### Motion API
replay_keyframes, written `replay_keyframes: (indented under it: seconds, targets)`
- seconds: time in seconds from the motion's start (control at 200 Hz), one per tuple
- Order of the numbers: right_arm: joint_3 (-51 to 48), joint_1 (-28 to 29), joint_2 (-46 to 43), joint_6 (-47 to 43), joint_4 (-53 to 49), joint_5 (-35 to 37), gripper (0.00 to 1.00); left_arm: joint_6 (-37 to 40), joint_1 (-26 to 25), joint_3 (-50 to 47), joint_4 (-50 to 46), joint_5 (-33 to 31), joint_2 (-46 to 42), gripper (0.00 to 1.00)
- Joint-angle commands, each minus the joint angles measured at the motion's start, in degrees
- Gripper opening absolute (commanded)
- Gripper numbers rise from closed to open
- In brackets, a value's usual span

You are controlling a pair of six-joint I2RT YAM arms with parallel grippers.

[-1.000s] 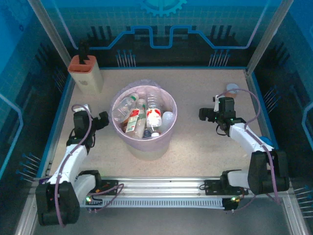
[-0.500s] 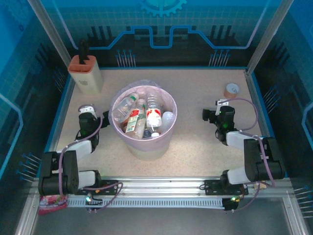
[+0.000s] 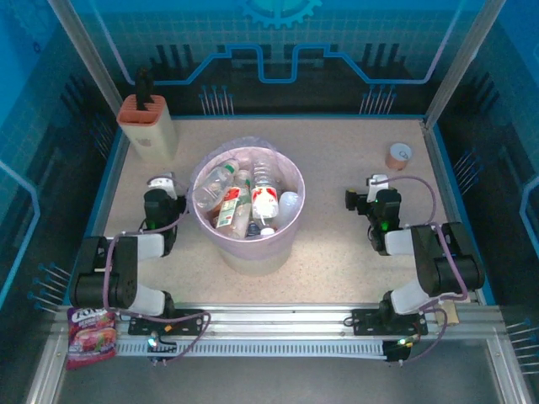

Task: Put the plastic bottles in the bin

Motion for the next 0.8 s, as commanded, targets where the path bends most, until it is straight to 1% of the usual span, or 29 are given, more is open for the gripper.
replay_keyframes:
  seconds: [0.0,0.05,0.11,0.155,0.205,0.26,0.796]
  targets:
    - [-0.4,0.5,0.1,-1.1,5.1,0.9,1.00,3.4,-1.9,0.5,5.6,-3.3,3.3,0.99]
    - [-0.1,0.5,0.0,-1.3,4.4,1.1,1.00,4.4,-2.4,-1.2,13.5,-3.8,6.9,0.99]
    - [-0.1,0.8,0.2,-1.4,4.7,1.3,1.00,3.7,-2.6,-0.3,7.8,-4.9,5.1,0.99]
    - [0.0,0.9,0.2,-1.6,4.5,1.5,1.00,4.3,-3.0,-0.3,10.0,-5.6,5.9,0.99]
    - [0.1,1.1,0.2,-1.7,4.4,1.7,1.00,4.3,-3.3,0.1,8.1,-6.0,5.4,0.99]
    - [0.1,1.1,0.3,-1.8,4.4,1.8,1.00,4.5,-3.3,-0.1,9.3,-6.1,5.9,0.99]
    - [0.7,1.6,0.3,-2.2,3.5,1.9,1.00,4.5,-3.5,-0.1,9.0,-6.3,5.7,0.99]
